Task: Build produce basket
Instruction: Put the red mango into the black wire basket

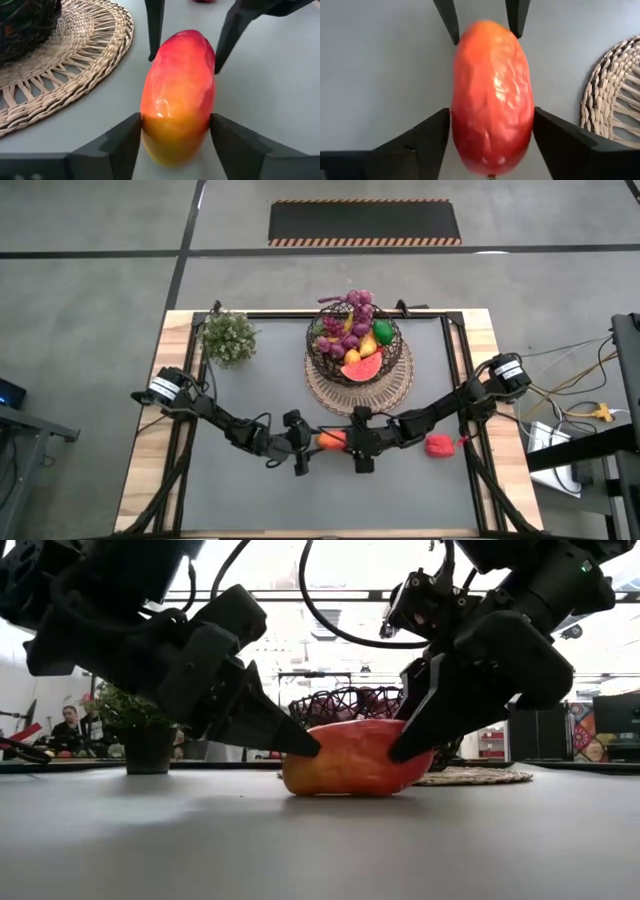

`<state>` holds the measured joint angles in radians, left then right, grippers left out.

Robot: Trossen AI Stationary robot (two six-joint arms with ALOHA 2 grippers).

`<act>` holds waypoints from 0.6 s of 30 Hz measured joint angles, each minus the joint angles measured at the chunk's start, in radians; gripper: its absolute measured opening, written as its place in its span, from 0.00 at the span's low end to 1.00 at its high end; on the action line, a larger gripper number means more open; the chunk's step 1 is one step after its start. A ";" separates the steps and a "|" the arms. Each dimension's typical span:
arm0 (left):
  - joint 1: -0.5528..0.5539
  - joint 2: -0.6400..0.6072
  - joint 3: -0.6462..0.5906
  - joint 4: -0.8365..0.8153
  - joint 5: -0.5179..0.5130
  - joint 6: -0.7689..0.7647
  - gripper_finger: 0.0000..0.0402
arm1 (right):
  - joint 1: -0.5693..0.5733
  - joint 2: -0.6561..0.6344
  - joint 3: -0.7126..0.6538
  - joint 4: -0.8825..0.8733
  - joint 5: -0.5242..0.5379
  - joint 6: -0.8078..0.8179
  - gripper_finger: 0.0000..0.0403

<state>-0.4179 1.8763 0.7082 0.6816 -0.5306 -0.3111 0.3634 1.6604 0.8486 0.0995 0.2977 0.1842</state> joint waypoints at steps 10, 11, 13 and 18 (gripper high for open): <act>0.000 0.000 0.000 -0.001 0.000 -0.024 0.40 | -0.002 0.000 0.000 0.040 0.016 0.033 0.74; 0.000 0.000 0.000 -0.001 0.000 -0.024 0.40 | -0.002 0.000 0.000 0.040 0.017 0.034 0.71; 0.000 0.000 0.000 -0.001 0.000 -0.024 0.41 | -0.002 0.000 0.000 0.040 0.017 0.039 0.65; 0.000 0.000 0.001 -0.002 -0.001 -0.035 0.41 | -0.002 0.000 0.000 0.033 0.016 0.042 0.47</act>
<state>-0.4179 1.8763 0.7094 0.6801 -0.5316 -0.3457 0.3614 1.6604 0.8490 0.1326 0.3141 0.2264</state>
